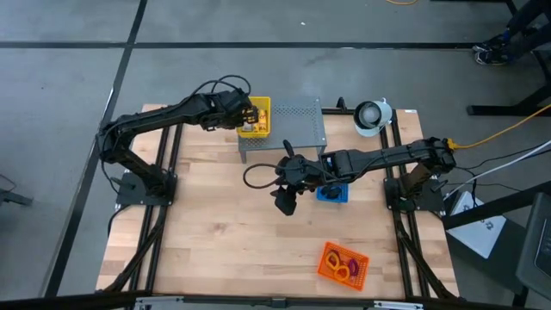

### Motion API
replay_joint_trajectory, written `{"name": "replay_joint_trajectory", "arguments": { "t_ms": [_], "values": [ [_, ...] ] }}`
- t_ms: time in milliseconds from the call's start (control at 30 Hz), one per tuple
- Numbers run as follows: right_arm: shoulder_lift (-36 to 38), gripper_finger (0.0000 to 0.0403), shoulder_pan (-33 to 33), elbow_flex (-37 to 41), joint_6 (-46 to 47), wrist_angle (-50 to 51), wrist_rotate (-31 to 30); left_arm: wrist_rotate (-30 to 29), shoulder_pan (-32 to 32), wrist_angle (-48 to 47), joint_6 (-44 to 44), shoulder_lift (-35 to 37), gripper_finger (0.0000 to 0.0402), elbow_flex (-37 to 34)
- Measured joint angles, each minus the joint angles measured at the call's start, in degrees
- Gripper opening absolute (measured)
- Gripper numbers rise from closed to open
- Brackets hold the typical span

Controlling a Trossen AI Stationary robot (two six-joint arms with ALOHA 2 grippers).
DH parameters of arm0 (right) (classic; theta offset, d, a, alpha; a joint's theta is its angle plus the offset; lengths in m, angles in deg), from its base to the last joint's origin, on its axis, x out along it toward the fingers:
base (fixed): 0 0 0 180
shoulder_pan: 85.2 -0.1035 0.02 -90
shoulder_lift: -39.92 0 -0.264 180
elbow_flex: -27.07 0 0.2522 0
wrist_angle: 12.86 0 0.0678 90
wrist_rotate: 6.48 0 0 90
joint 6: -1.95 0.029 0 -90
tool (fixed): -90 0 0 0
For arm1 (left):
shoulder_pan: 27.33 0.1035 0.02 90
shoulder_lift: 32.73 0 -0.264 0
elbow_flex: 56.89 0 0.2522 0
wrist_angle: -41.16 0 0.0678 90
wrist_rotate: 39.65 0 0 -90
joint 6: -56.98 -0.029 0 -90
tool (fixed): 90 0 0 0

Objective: Pick & Place Office Desk Supplies
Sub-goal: Put the yellow bin with the box of crayons on the shelf

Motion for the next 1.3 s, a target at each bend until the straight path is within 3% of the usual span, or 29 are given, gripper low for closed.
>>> {"name": "replay_joint_trajectory", "arguments": {
  "t_ms": [1033,1300],
  "values": [
    [0.0,0.0194,-0.3,0.0,-1.7,-0.7,1.5,-3.0,-1.4,-2.0,4.4,-4.0,0.0004,0.0],
    [0.0,0.0194,-0.3,0.0,-2.0,-0.7,1.5,-3.0,-1.4,-2.6,3.8,-3.9,0.0021,0.0]
  ]
}}
